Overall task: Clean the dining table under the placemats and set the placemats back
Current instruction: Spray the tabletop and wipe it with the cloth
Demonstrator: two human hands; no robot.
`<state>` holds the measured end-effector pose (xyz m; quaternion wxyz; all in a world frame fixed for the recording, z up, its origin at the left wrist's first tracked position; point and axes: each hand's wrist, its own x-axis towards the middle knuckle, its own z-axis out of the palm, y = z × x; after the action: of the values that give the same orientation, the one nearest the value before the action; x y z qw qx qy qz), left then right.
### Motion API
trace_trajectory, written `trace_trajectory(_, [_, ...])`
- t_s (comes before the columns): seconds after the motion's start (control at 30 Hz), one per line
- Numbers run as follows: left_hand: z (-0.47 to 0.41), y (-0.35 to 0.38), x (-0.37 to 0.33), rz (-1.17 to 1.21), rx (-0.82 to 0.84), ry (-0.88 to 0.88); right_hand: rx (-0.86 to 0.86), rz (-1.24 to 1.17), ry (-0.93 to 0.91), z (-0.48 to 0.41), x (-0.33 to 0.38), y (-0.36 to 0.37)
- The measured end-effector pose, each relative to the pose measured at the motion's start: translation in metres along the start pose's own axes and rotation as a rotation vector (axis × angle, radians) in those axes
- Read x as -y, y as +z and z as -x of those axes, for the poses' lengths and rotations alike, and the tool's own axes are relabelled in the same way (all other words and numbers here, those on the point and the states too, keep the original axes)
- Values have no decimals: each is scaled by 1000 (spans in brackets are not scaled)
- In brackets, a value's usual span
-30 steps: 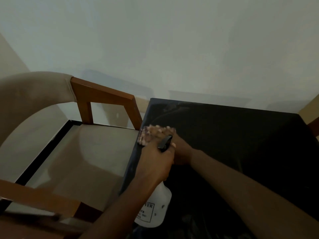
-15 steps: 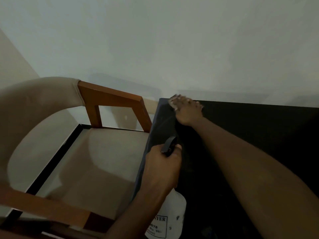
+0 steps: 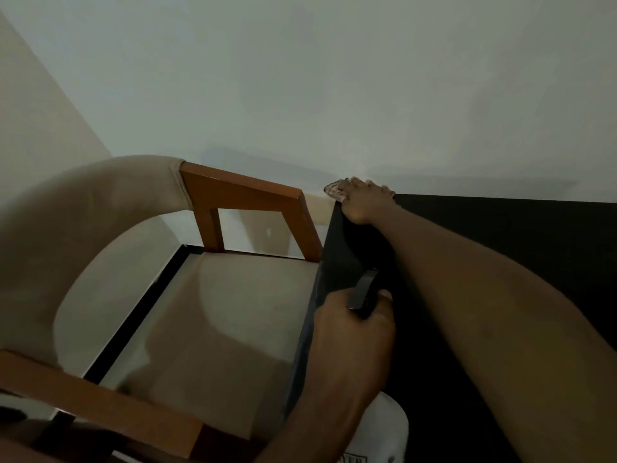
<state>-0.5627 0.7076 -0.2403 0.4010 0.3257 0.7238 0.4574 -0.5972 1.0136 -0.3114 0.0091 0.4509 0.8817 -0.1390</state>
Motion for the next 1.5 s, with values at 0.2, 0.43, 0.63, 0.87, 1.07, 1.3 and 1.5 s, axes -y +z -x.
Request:
trace_trajectory(0.2, [-1,-4,-3,-56,-57,-4,6,25,-351,74,3,13])
trace_trajectory(0.43, [10,2,-16,-109,-68,-89,74,2,-493,229,-31,16])
trace_trajectory(0.63, [40,8,-26,-108,-49,-28,-155,3,231,291,-209,-1])
trace_trajectory(0.87, [86,32,-37,-297,89,116,-54,-71,487,426,-237,-18])
trace_trajectory(1.07, [137,100,-36,-328,444,54,74,-37,335,493,-279,-30])
trace_trajectory(1.3, [193,183,-38,-341,605,43,-95,-118,548,504,-277,-12])
trace_trajectory(1.5, [214,222,-42,-370,613,83,45,7,-79,607,-247,7])
